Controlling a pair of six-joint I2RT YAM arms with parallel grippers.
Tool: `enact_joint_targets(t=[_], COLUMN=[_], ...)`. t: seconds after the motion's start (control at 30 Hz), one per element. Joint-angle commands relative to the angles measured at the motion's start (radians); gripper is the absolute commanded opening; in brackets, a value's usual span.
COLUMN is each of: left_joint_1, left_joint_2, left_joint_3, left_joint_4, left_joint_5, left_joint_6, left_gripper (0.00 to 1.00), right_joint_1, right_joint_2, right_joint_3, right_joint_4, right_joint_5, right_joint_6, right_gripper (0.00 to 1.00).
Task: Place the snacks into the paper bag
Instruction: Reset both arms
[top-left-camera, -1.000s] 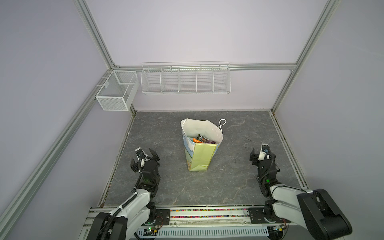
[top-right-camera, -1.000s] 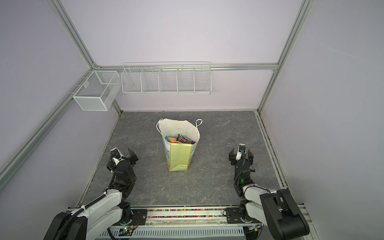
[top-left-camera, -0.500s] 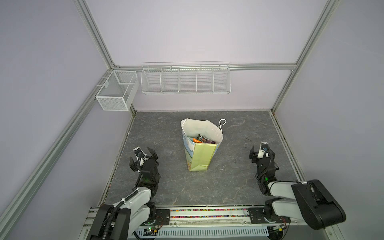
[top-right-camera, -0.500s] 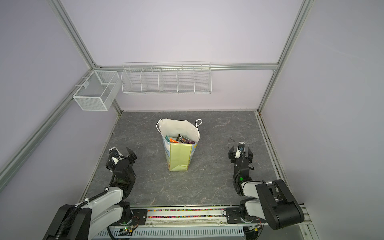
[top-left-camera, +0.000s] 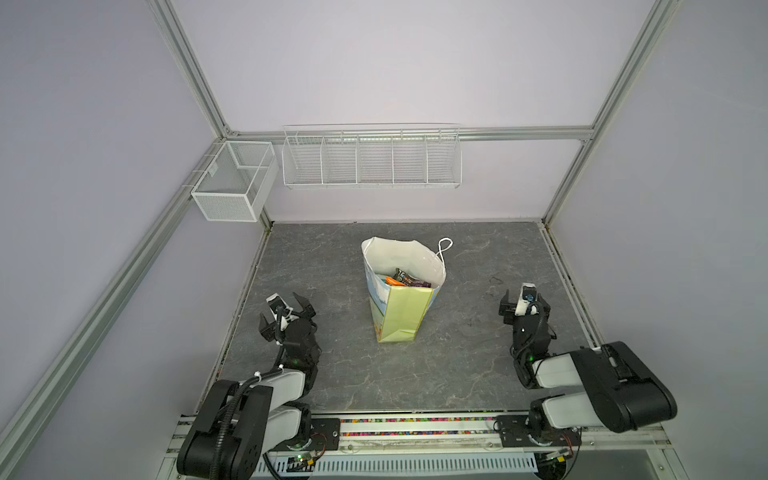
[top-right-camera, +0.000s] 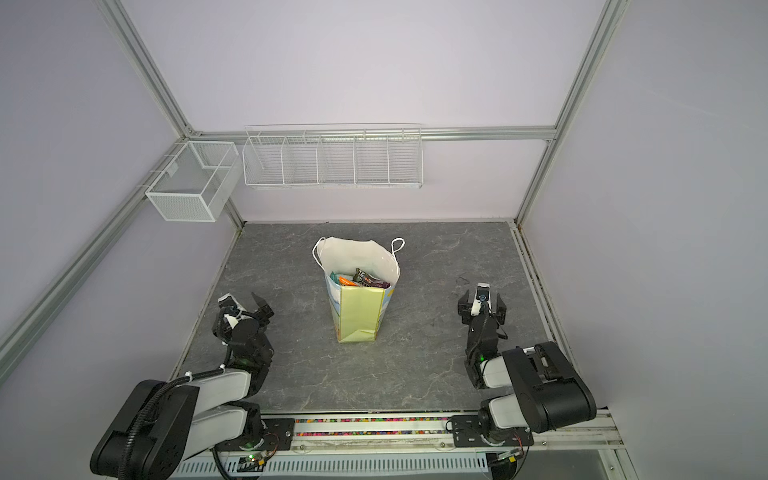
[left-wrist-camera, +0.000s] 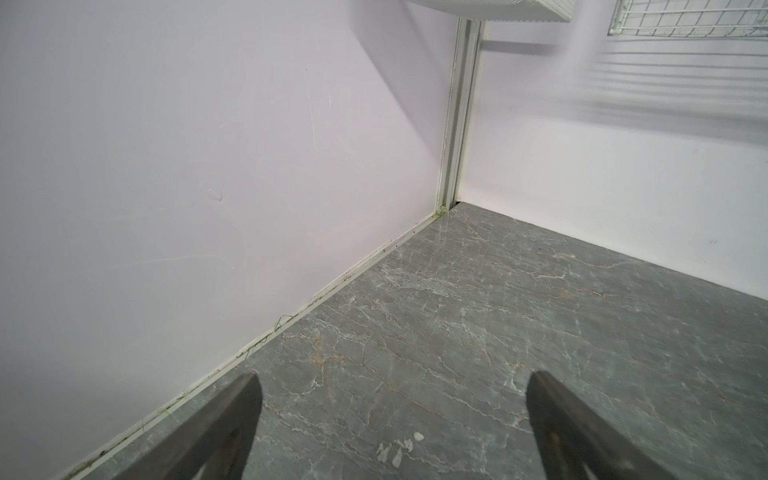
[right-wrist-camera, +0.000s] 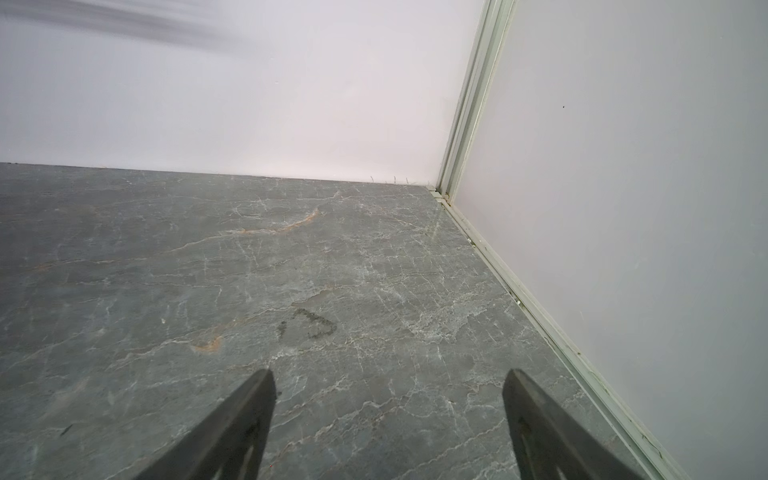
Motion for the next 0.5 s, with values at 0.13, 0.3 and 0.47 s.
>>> enact_joint_targets(t=[0.13,0.3,0.47], left_joint_1=[0.010,0.007,-0.026], left_joint_2=[0.150,0.245,0.271], left_joint_3=[-0.028,-0.030,-0.013], left_joint_4=[0.258,0.357,0.357], left_joint_5=[0.029,0.080,0.106], left_joint_6=[0.009,0.030,0.085], left_gripper=[1.00,0.99,0.96], right_joint_1=[-0.004,0.003,0.009], right_joint_2=[0.053,0.059,0.061], right_joint_3=[-0.008,-0.005,-0.006], right_joint_4=[0.130,0.132,0.132], right_joint_5=[-0.016,-0.011,-0.005], right_joint_6=[-0.042,-0.048,-0.053], right_gripper=[0.88,0.88,0.88])
